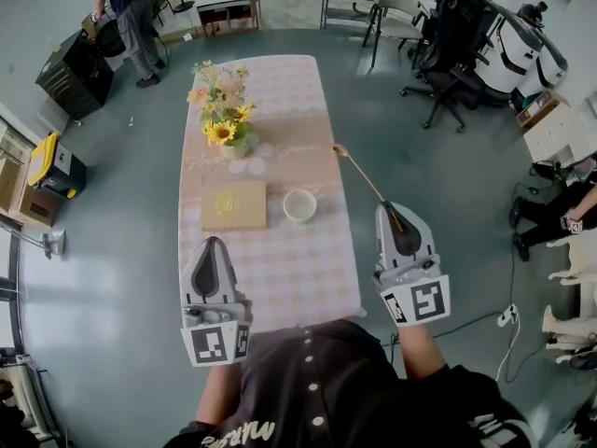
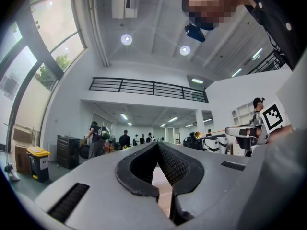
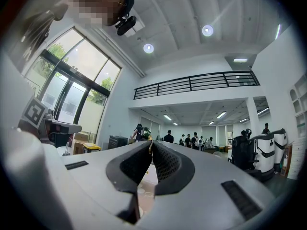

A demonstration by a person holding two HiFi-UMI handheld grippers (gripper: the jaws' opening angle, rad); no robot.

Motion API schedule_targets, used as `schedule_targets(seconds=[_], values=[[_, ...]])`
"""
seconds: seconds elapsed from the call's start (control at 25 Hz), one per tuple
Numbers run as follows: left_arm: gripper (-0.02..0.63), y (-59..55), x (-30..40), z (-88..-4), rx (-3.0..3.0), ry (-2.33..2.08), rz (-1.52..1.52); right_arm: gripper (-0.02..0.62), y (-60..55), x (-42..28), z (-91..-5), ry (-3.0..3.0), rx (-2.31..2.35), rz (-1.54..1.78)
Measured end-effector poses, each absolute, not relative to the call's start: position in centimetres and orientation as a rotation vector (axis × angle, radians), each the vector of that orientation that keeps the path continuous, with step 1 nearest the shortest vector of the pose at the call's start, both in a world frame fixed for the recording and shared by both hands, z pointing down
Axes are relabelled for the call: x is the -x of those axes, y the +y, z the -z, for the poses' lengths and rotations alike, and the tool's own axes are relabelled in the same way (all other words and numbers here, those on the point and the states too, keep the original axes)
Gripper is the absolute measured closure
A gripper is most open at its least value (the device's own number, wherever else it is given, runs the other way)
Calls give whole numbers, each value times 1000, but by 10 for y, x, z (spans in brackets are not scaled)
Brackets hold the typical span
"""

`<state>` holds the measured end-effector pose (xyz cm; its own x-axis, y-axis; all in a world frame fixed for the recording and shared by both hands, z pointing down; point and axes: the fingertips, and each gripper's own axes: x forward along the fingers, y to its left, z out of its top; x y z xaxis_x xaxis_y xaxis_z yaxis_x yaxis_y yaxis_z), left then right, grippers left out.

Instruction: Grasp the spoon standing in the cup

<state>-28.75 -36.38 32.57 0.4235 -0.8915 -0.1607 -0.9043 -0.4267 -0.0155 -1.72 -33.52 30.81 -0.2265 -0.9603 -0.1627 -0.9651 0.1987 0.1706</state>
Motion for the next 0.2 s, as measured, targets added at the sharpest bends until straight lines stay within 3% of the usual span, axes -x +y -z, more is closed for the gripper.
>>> schedule_targets(seconds=[0.2], values=[[589,-362,287,-323,2566,1622,-192,592,-334,19,-303,2398,1923,-351]])
